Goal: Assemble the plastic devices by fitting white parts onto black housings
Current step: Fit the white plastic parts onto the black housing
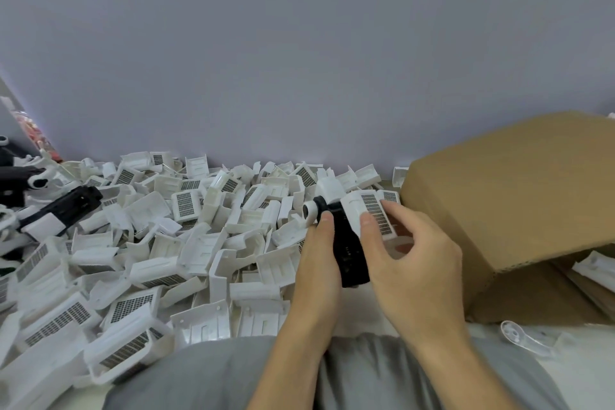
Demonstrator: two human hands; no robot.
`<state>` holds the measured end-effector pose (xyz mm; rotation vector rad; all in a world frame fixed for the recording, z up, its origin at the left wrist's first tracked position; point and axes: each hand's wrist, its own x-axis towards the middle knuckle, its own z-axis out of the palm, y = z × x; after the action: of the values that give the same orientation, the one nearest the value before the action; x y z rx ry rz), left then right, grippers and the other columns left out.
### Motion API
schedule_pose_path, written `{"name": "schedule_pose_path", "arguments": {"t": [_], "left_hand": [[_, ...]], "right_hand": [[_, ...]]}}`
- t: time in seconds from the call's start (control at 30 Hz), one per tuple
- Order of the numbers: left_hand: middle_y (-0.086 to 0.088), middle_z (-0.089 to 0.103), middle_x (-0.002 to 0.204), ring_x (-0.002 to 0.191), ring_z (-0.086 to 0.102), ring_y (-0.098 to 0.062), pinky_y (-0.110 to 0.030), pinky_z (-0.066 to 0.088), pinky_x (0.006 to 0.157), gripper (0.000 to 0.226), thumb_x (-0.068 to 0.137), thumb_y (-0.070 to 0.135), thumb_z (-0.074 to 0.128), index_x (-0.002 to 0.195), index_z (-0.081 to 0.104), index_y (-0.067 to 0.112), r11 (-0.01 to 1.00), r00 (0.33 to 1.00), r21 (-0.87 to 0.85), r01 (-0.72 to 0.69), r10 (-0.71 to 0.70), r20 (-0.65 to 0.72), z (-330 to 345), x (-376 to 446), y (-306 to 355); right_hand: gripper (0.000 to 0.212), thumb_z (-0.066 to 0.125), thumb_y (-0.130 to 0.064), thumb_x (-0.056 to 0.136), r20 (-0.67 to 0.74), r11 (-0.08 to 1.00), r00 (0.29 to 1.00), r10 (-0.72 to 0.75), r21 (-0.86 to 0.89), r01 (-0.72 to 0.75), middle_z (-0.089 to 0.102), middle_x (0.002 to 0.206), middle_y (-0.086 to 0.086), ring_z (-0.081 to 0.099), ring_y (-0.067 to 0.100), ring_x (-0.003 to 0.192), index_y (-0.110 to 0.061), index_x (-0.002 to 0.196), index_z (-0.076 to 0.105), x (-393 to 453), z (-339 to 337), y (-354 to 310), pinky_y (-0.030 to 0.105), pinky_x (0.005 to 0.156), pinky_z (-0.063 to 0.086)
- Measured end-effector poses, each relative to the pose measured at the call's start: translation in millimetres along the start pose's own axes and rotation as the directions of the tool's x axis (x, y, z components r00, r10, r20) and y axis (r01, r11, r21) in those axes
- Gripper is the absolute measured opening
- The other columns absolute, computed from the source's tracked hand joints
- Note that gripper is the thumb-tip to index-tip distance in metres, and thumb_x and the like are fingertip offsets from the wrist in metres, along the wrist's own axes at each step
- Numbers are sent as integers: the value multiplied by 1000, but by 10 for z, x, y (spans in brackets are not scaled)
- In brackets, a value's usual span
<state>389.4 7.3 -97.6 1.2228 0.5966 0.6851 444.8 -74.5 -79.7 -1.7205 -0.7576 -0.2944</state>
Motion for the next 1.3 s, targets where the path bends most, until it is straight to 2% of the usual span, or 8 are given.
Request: {"name": "schedule_pose_path", "arguments": {"t": [0.17,0.27,0.43,0.6,0.77,1.0,1.1,1.3], "left_hand": [[-10,67,92,85,66,-22,-50,50,73,47,99,57,41,118,68,24,997,997,33,-72,71,29,17,-21,-12],[6,77,102,89,72,-7,-15,50,58,30,95,53,52,112,68,33,995,995,23,-97,97,34,10,-5,-20],[5,77,102,96,73,-12,-22,52,71,25,98,45,55,110,70,30,994,995,-23,-102,102,-11,-9,20,-9],[3,78,96,89,74,-11,-20,49,65,29,96,49,54,99,73,28,995,994,5,-100,100,-43,-5,11,-4],[-2,78,102,101,72,-21,-45,54,93,36,96,49,56,106,76,20,992,990,-21,-126,124,-59,-21,3,41],[-1,74,76,64,69,-7,-18,48,45,30,101,30,53,88,76,17,989,984,-22,-149,150,98,16,-70,53],[-3,73,78,67,69,-13,-23,51,49,29,94,37,56,87,76,18,984,978,-47,-171,175,114,13,-69,65],[-5,76,80,71,70,-13,-24,53,60,38,93,46,56,86,77,15,988,989,40,-149,147,33,16,-65,72]], "right_hand": [[10,67,-43,86,117,1000,993,-4,-13,6,67,88,-18,63,-5,85,-41,95,64,-64,58,-39,10,73,49],[15,67,-38,86,114,1000,993,-2,-29,6,69,86,-15,65,1,82,-31,99,71,-73,68,-40,28,74,55],[18,73,-38,81,155,998,987,38,-61,-28,67,86,-16,65,4,82,-29,95,67,-71,66,-64,36,76,56],[15,74,-41,78,86,999,996,35,-39,-32,67,83,-17,65,1,81,-35,88,64,-85,77,-49,30,74,55],[8,71,-31,87,132,993,990,51,102,-64,71,80,-19,67,-1,79,-37,83,68,-22,38,-5,14,70,50],[35,58,-37,96,374,759,856,358,417,-500,76,76,9,73,19,67,-14,81,79,39,-19,-40,25,54,55],[33,58,-38,90,446,623,818,363,537,-569,77,83,16,75,26,72,-14,86,81,52,-32,-72,29,54,59],[27,64,-31,92,381,705,853,358,489,-514,77,79,10,75,22,71,-10,84,80,26,3,-4,25,53,56]]}}
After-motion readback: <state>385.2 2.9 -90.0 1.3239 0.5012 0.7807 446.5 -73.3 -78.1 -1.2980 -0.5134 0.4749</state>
